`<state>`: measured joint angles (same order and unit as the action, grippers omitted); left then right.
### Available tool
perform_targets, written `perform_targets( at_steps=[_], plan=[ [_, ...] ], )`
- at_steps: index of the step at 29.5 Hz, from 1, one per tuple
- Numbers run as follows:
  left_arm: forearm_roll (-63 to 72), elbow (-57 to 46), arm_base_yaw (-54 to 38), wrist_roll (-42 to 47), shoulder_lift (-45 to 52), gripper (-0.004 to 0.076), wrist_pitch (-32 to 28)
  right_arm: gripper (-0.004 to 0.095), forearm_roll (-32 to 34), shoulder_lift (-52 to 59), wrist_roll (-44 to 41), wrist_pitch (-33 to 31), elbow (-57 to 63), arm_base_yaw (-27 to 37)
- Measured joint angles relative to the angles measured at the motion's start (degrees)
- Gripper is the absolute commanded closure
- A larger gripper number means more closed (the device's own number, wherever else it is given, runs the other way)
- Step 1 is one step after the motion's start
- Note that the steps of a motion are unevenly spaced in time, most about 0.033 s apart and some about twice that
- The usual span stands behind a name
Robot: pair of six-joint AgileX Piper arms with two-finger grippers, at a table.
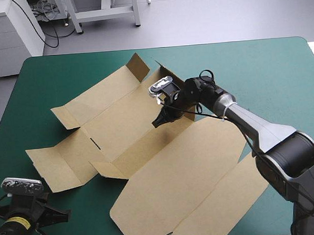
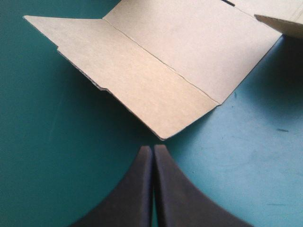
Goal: Fold the box
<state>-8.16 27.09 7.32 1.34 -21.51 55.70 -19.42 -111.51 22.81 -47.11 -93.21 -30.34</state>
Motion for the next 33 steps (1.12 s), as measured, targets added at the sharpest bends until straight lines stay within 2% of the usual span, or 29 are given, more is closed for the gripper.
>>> perform_targets(
  at_steps=[28,33],
  plan=[
    [0.06,0.00,0.00,0.00,0.00,0.0734,0.07,0.0912,0.00,0.00,-0.88,-0.05,0.00,0.00],
    [0.06,0.00,0.00,0.00,0.00,0.0734,0.07,0.0912,0.94,0.00,-2.18,-3.04,-2.10,0.00]
  ],
)
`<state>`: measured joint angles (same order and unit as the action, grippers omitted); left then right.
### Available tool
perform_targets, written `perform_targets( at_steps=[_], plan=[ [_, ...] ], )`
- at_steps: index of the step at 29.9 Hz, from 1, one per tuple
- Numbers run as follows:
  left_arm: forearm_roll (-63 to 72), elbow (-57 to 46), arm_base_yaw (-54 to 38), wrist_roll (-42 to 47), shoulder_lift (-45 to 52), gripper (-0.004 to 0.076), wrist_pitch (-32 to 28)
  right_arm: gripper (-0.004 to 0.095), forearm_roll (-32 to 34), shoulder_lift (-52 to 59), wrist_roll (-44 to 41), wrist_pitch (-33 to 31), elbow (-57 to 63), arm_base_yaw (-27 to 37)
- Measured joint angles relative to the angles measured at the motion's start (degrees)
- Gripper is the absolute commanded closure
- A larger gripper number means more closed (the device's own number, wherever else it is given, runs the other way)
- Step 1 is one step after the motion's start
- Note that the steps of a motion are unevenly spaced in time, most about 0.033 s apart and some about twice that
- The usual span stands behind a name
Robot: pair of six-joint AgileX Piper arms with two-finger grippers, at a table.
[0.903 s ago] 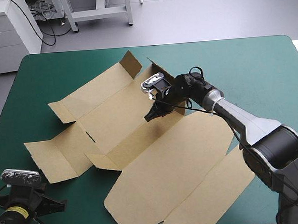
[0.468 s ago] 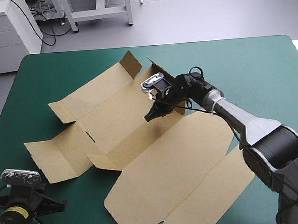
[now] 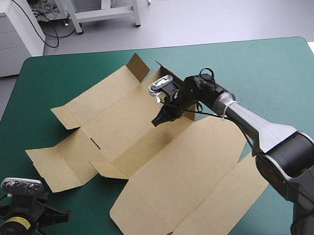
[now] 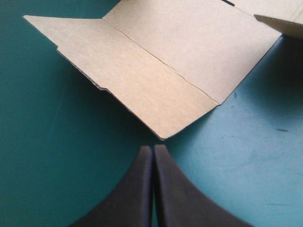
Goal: Fold the box
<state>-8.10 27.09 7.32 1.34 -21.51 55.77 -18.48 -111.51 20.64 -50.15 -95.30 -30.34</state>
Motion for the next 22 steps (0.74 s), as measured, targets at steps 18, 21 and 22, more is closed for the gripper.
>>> perform_targets(
  at_steps=[18,21,22],
  plan=[
    [0.00,0.00,0.00,0.00,0.00,0.0734,-0.02,0.0912,5.46,5.79,-3.78,-16.21,-11.18,8.05],
    [0.05,0.00,0.00,0.00,0.00,0.0734,-0.07,0.0912,5.59,8.66,-3.71,-18.12,-11.19,10.12],
    [0.05,0.00,0.00,0.00,0.00,0.0734,-0.07,0.0912,5.59,9.49,-3.58,-18.64,-11.19,10.56]
  ],
)
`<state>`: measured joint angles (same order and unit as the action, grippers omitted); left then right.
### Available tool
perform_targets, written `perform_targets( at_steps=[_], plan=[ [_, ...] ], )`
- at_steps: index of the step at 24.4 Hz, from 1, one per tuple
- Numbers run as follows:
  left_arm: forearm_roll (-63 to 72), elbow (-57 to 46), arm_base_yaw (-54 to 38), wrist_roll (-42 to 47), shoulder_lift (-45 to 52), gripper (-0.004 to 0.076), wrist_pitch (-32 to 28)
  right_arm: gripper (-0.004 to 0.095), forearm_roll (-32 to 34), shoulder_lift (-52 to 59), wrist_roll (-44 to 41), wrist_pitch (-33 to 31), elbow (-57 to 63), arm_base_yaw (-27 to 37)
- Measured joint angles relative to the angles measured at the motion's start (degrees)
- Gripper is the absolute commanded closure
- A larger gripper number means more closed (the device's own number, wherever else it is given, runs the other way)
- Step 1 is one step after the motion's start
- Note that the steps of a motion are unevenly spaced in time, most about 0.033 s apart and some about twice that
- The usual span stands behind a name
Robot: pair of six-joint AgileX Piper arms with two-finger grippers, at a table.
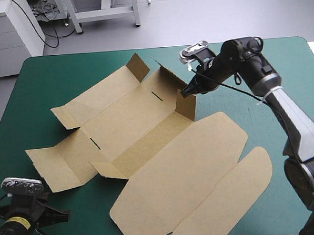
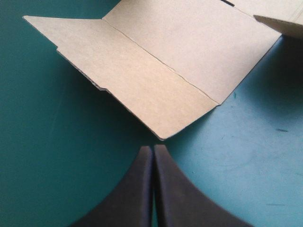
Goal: Fold the box
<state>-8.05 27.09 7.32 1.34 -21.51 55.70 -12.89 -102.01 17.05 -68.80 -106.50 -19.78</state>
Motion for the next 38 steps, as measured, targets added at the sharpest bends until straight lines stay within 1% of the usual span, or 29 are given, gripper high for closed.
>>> perform_targets(
  at_steps=[8,12,15,33,38],
  plan=[
    [0.00,0.00,0.00,0.00,0.00,0.0734,0.00,0.0912,0.05,7.44,0.31,-1.77,-0.16,1.50],
    [0.00,0.00,0.00,0.00,0.00,0.0734,0.00,0.0912,1.95,9.38,0.20,-1.98,-0.34,1.85],
    [0.00,0.00,0.00,0.00,0.00,0.0734,0.00,0.0913,3.35,9.81,-0.25,-2.10,-0.34,1.95],
    [0.00,0.00,0.00,0.00,0.00,0.0734,0.01,0.0911,3.74,9.84,-0.97,-2.34,-0.35,1.99],
    [0.00,0.00,0.00,0.00,0.00,0.0734,-0.10,0.0866,3.84,9.84,-2.19,-2.34,-0.35,1.99]
  ],
)
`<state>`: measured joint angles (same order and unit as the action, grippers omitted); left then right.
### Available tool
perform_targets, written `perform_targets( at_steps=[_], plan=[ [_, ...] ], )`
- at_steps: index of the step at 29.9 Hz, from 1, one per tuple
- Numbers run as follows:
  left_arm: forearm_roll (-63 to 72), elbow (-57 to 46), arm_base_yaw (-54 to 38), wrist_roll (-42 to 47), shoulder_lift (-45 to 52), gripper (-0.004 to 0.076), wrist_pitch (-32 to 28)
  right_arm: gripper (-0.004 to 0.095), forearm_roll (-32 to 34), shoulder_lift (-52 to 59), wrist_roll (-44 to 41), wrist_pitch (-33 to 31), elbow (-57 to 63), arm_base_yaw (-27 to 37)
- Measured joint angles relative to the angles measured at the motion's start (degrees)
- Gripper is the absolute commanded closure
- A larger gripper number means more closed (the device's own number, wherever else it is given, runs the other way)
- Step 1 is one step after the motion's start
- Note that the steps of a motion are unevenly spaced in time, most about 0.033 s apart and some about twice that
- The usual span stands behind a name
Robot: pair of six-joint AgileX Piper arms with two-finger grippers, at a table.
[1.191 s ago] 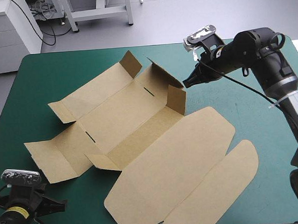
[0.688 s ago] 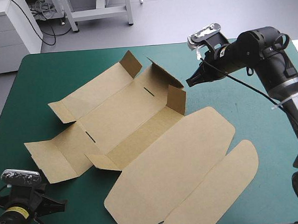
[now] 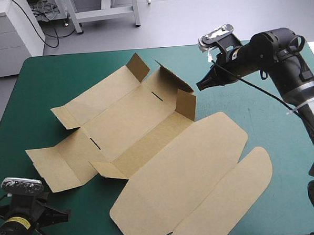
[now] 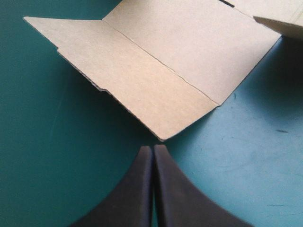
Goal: Fold the box
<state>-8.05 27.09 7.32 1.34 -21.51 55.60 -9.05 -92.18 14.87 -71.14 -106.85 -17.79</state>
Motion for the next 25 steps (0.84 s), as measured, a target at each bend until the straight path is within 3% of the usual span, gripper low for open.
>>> perform_targets(
  at_steps=[13,20,25],
  plan=[
    [0.00,0.00,0.00,0.00,0.00,0.0734,0.00,0.0522,0.12,0.00,-5.97,0.00,0.00,0.06],
    [0.00,0.00,0.00,0.00,0.00,0.0734,0.00,0.0444,0.24,0.00,-6.01,0.00,0.00,0.06],
    [0.00,0.00,0.00,0.00,0.00,0.0734,0.00,0.0442,0.04,0.00,-7.47,0.00,0.00,0.06]
  ],
)
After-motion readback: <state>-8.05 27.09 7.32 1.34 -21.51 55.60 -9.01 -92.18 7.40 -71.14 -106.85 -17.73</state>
